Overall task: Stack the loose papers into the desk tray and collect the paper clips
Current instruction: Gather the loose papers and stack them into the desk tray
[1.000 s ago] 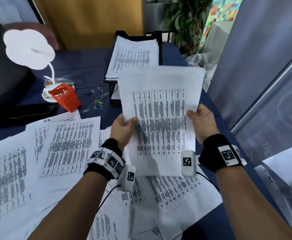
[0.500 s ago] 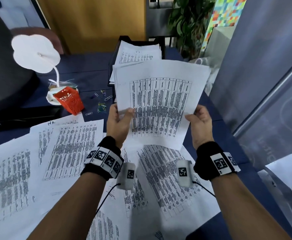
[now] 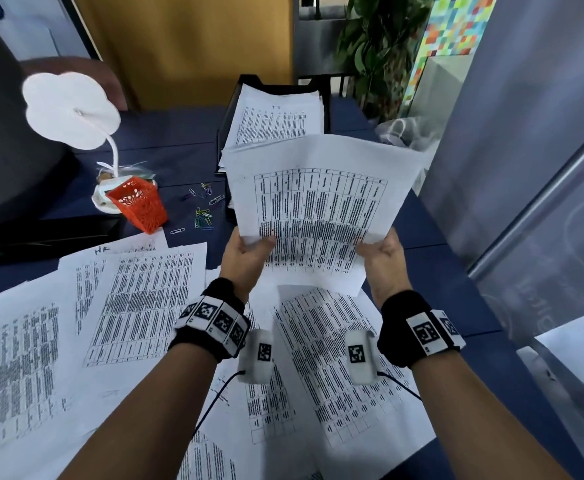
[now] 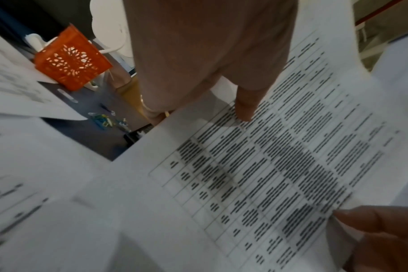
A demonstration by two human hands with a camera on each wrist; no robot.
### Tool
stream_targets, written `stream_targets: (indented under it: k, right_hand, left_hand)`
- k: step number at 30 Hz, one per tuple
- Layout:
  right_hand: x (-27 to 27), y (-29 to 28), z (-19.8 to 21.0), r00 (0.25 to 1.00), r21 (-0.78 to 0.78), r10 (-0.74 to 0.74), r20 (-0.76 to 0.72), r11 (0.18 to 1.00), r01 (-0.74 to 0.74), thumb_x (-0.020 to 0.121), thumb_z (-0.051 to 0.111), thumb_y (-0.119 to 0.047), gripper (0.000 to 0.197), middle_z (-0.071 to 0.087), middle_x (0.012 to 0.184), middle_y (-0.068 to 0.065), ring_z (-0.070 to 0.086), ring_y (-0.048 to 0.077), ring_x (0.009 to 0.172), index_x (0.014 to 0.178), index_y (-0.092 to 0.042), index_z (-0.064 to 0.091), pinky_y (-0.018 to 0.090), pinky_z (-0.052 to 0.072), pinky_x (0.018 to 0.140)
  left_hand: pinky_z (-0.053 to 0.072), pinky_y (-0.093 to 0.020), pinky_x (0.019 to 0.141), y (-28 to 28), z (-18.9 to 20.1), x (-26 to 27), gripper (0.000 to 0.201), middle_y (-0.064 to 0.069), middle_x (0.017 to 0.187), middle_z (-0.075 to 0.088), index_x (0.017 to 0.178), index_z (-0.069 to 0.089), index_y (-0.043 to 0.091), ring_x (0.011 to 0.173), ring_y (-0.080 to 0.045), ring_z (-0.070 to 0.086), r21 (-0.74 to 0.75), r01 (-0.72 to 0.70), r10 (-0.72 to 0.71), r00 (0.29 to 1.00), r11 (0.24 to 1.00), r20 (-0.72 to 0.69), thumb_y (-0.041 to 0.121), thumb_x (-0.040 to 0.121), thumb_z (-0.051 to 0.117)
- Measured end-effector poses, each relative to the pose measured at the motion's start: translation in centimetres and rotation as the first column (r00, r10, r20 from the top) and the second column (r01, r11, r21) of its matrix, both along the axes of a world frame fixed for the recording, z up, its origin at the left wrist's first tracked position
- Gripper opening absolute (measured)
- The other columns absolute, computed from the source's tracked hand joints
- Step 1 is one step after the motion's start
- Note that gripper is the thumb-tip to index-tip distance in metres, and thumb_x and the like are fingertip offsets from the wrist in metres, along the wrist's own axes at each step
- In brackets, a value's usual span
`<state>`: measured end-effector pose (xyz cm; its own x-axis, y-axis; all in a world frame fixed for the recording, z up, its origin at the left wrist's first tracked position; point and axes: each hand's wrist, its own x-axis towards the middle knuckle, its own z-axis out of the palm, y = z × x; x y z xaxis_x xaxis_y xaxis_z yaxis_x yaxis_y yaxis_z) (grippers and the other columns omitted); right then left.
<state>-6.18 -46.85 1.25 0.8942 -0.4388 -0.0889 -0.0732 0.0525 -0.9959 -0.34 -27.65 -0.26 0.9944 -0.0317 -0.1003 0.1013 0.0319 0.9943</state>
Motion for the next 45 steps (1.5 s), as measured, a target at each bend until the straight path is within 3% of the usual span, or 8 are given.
stream_targets:
  k: [4, 6, 10, 15, 20, 28, 38, 45]
  right_hand:
    - [0.1, 0.4, -1.1, 0.999, -0.003, -0.034, -0.032, 0.999, 0.034, 0.092, 0.05, 0.001, 0.037, 0.043, 0.063, -0.004, 0.047, -0.002, 0.053, 0.128, -0.003, 0.043, 0.027, 0.049, 0.085]
    - [0.0, 0.4, -0.8, 0.999, -0.035, -0.029, -0.034, 0.999, 0.028, 0.092, 0.048, 0.004, 0.02, 0.038, 0.056, -0.009, 0.038, -0.003, 0.042, 0.101, -0.014, 0.05, 0.018, 0.045, 0.065]
    - [0.1, 0.1, -1.1, 0.994, -0.074, -0.001, -0.111, 0.997, -0.008, 0.088, 0.045, 0.01, 0.032, 0.04, 0.066, 0.001, 0.04, 0.01, 0.057, 0.079, -0.021, 0.04, 0.024, 0.04, 0.056]
    - [-0.3, -0.3, -3.6, 0.973, -0.084, 0.029, -0.227, 0.995, -0.049, 0.084, 0.053, 0.002, 0.02, 0.065, 0.107, 0.021, 0.061, 0.04, 0.1, 0.095, -0.013, 0.06, 0.053, 0.05, 0.09]
    - [-0.9, -0.6, -5.1, 0.943, -0.044, 0.129, -0.307, 0.988, -0.149, 0.094, 0.052, -0.011, 0.013, 0.066, 0.109, 0.004, 0.062, 0.018, 0.093, 0.103, -0.018, 0.059, 0.038, 0.054, 0.084]
    - [0.4, 0.2, -4.9, 0.968, 0.109, 0.117, -0.22, 0.99, -0.095, 0.099, 0.044, -0.01, 0.013, 0.062, 0.105, 0.004, 0.062, 0.024, 0.089, 0.099, -0.018, 0.054, 0.037, 0.057, 0.067]
    - [6.7, 1.1, -2.7, 0.991, 0.027, 0.015, -0.136, 1.0, -0.012, 0.096, 0.038, 0.002, 0.019, 0.062, 0.101, 0.004, 0.063, 0.014, 0.061, 0.1, -0.009, 0.052, 0.046, 0.057, 0.07]
    - [11.4, 1.8, 0.2, 0.992, -0.045, 0.034, -0.124, 0.998, -0.039, 0.096, 0.033, -0.001, 0.024, 0.061, 0.102, 0.01, 0.055, 0.009, 0.039, 0.108, -0.014, 0.049, 0.017, 0.04, 0.033]
  left_hand:
    - [0.049, -0.023, 0.074, -0.1, -1.0, 0.0, 0.03, 0.003, 0.095, 0.064, 0.122, 0.054, 0.009, 0.089, -0.013, 0.058, 0.07, 0.003, -0.004, 1.0, 0.998, 0.014, 0.013, 0.092, 0.058]
    - [0.05, -0.025, 0.077, 0.0, -1.1, 0.3, 0.032, 0.0, 0.099, 0.064, 0.123, 0.052, 0.009, 0.089, -0.012, 0.058, 0.066, -0.019, 0.017, 0.999, 0.998, 0.028, 0.014, 0.092, 0.059]
    - [0.049, -0.024, 0.078, 0.1, -1.7, 0.4, 0.031, 0.002, 0.096, 0.063, 0.122, 0.052, 0.008, 0.088, -0.012, 0.059, 0.097, -0.01, 0.009, 1.0, 0.995, 0.016, 0.012, 0.092, 0.058]
    - [0.049, -0.023, 0.076, 0.5, -1.6, 0.9, 0.026, 0.002, 0.085, 0.062, 0.116, 0.054, -0.002, 0.081, -0.012, 0.057, 0.088, -0.006, 0.005, 1.0, 0.996, 0.011, 0.013, 0.094, 0.055]
    - [0.046, -0.023, 0.076, 0.7, -0.8, 1.5, 0.016, 0.005, 0.081, 0.06, 0.109, 0.055, 0.004, 0.078, -0.007, 0.056, 0.02, -0.02, 0.019, 1.0, 1.0, 0.022, 0.01, 0.094, 0.054]
    - [0.049, -0.039, 0.084, 1.5, -1.7, 2.6, 0.012, -0.001, 0.081, 0.056, 0.093, 0.047, 0.016, 0.082, -0.021, 0.056, 0.137, -0.021, 0.026, 0.999, 0.99, -0.036, 0.016, 0.092, 0.059]
    - [0.051, -0.029, 0.046, 2.2, -0.2, 5.2, 0.022, -0.008, 0.108, 0.057, 0.117, 0.042, 0.012, 0.056, -0.019, 0.062, 0.388, 0.056, -0.035, 0.998, 0.92, -0.06, 0.005, 0.097, 0.039]
    - [0.048, -0.018, 0.039, 2.7, 2.3, 10.8, 0.012, -0.012, 0.097, 0.055, 0.107, 0.04, 0.011, 0.039, -0.002, 0.055, 0.388, -0.094, 0.064, 0.994, 0.917, 0.091, 0.004, 0.098, 0.037]
